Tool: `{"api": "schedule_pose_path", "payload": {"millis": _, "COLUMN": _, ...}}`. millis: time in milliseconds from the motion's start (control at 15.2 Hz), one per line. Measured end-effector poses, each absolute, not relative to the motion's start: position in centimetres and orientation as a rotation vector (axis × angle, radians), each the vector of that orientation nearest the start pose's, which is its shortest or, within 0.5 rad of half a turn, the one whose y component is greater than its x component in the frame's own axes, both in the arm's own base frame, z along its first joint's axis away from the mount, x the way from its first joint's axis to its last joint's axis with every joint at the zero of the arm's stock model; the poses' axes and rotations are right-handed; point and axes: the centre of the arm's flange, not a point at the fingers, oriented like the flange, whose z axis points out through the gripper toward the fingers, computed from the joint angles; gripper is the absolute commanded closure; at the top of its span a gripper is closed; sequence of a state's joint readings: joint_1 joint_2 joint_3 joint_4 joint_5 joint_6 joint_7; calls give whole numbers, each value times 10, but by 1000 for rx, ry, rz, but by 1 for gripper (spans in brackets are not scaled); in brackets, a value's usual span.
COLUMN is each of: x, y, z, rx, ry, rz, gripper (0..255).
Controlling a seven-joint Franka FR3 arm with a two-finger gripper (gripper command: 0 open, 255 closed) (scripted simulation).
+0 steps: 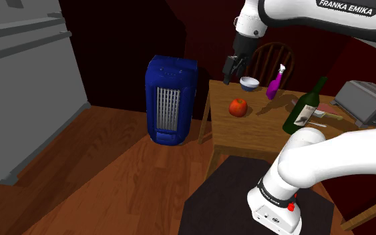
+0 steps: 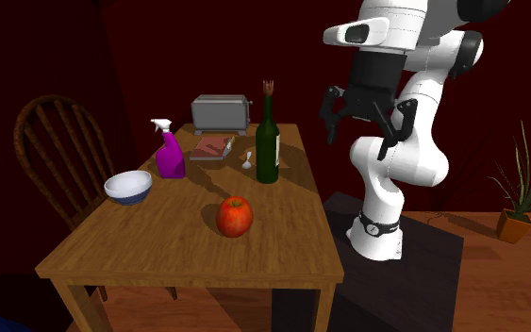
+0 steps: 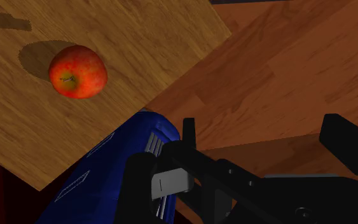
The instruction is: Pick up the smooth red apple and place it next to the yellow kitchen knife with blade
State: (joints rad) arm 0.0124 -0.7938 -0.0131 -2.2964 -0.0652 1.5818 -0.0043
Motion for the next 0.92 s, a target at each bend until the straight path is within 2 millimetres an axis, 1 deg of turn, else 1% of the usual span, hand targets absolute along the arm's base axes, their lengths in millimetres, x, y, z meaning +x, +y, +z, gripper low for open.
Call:
{"api": "schedule_pose_path", "payload": {"millis": 66, "x": 306, "y": -9, "z": 622, "rx": -3195, "ry": -8, "rz": -127, "gripper": 0}}
{"api": "schedule_pose_path", "payload": {"millis": 198, "x": 307, "y": -22, "z": 616, "rx": -3193, "ry": -7, "rz": -122, "gripper": 0}}
{"api": "schedule_pose_path", "payload": {"millis": 330, "x": 312, "y": -45, "z": 605, "rx": -3189, "ry": -6, "rz": -116, "gripper": 0}}
{"api": "schedule_pose_path", "payload": {"millis": 462, "x": 316, "y": -68, "z": 590, "rx": -3185, "ry": -5, "rz": -110, "gripper": 0}}
{"api": "schedule_pose_path", "payload": {"millis": 594, "x": 320, "y": -94, "z": 580, "rx": -3181, "ry": -3, "rz": -103, "gripper": 0}}
{"api": "schedule_pose_path", "payload": {"millis": 726, "x": 322, "y": -114, "z": 564, "rx": -3177, "ry": -3, "rz": -97, "gripper": 0}}
{"api": "schedule_pose_path", "payload": {"millis": 858, "x": 327, "y": -138, "z": 554, "rx": -3174, "ry": -2, "rz": -91, "gripper": 0}}
{"api": "schedule_pose_path", "payload": {"millis": 924, "x": 323, "y": -147, "z": 545, "rx": -3171, "ry": -2, "rz": -88, "gripper": 0}}
